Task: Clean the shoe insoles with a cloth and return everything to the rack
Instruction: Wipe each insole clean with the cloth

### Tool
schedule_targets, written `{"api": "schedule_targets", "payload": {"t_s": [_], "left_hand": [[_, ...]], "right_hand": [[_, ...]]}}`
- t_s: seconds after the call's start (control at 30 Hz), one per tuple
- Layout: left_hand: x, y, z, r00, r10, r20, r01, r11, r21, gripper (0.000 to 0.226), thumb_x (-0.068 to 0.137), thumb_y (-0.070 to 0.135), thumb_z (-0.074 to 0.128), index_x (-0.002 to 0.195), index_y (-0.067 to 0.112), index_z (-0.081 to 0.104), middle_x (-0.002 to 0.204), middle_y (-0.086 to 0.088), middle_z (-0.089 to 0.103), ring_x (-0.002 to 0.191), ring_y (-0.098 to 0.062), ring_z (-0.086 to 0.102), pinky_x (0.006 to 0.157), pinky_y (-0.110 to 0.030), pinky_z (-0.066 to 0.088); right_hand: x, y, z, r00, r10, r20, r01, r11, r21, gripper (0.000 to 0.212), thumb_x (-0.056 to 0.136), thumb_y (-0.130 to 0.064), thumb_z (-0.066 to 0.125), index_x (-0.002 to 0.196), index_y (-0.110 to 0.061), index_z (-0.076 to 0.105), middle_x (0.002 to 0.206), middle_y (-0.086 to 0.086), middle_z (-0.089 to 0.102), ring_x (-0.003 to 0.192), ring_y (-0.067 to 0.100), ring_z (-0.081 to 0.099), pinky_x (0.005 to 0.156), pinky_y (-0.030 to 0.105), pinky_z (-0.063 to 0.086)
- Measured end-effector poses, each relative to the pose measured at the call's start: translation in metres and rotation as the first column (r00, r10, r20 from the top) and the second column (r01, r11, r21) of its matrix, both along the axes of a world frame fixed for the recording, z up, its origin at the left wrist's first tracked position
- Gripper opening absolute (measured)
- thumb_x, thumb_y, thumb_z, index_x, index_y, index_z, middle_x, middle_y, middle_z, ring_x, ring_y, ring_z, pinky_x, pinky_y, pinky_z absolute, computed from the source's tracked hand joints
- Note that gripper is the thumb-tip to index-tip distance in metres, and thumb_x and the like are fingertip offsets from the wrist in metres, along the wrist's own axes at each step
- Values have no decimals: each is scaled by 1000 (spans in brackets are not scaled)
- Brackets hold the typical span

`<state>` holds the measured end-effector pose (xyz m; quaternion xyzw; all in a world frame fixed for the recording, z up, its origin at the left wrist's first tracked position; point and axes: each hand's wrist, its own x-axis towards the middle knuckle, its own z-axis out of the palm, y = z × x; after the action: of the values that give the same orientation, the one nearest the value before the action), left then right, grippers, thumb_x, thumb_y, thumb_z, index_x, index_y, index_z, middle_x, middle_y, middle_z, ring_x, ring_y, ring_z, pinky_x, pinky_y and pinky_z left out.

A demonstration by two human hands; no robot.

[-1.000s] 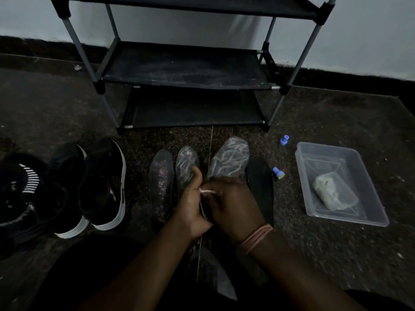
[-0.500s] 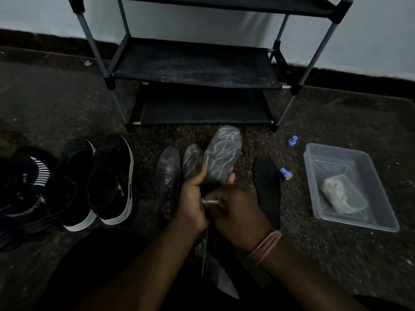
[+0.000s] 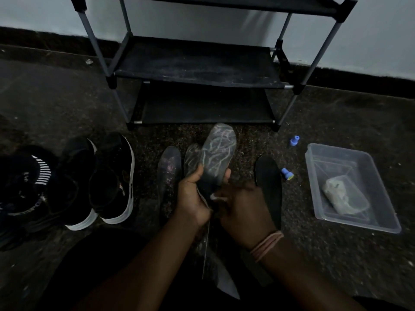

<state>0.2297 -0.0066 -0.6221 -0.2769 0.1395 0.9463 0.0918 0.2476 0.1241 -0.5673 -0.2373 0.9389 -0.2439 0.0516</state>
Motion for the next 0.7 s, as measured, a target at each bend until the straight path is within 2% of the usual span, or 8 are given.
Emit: {"api": "schedule_targets", "payload": {"t_s": [0.03,0.1,0.23,0.3,0.37,0.43,0.57,0.7], "left_hand": [[-1,-1,1,1000,17,6,-17,1000,7,42,97,32,59,124,0,67,129,-24,65,122,-35,61,115,-47,39],[-5,-3,2,999,49,6,-49,999,17,42,97,32,59,120,-3,68,124,-25,67,119,-35,63,113,-45,42],[-4,-2,1,999,24,-30,-24,1000,7,45,100,35,53,128,3,66,130,-21,65,116,-32,62,105,-45,48],[-4,-5,-1,998,43,-47,-44,999,-22,44,102,36,51,122,4,71,129,-21,66,121,-34,61,108,-47,45],[-7,-10,-8,993,93,-74,-97,994,-54,43,101,35,51,131,7,66,136,-19,62,127,-37,58,112,-49,42],[-12,-10,-10,991,104,-82,-108,993,-50,46,100,33,52,139,10,59,140,-17,60,129,-35,57,108,-46,47],[-19,-3,3,998,49,-40,-52,995,-85,42,98,18,48,136,5,60,128,-16,67,102,-32,70,76,-36,61],[-25,-8,1,993,100,-63,-112,966,-232,47,91,6,44,134,9,62,105,-9,77,79,-22,75,71,-30,56]], "right_hand": [[7,-6,3,994,51,93,-38,990,-137,19,80,-21,57,86,-26,74,89,-9,73,84,8,66,78,35,52],[9,-9,6,983,65,170,-19,966,-257,20,80,-15,63,90,-26,75,92,-11,74,85,2,67,78,30,55],[-10,5,-5,998,-65,-21,65,998,-14,21,79,-30,53,85,-26,73,90,-4,73,86,19,66,78,38,51],[0,-2,-5,998,-53,38,56,994,-91,25,78,-32,50,87,-24,73,92,-3,72,87,19,66,77,37,52],[12,-14,-2,996,37,78,-27,991,-135,21,80,-27,51,87,-24,71,92,-3,70,86,16,65,75,37,52],[8,-12,-8,997,38,68,-29,991,-132,19,82,-24,53,90,-24,71,94,-3,70,88,16,65,76,37,52],[-6,2,-12,997,-77,-19,75,994,-76,24,81,-27,51,92,-24,71,95,-1,68,89,21,63,76,39,50],[9,-17,-4,998,59,-34,-64,985,-162,18,87,-21,54,97,-25,69,98,-2,63,91,18,61,79,36,50]]}}
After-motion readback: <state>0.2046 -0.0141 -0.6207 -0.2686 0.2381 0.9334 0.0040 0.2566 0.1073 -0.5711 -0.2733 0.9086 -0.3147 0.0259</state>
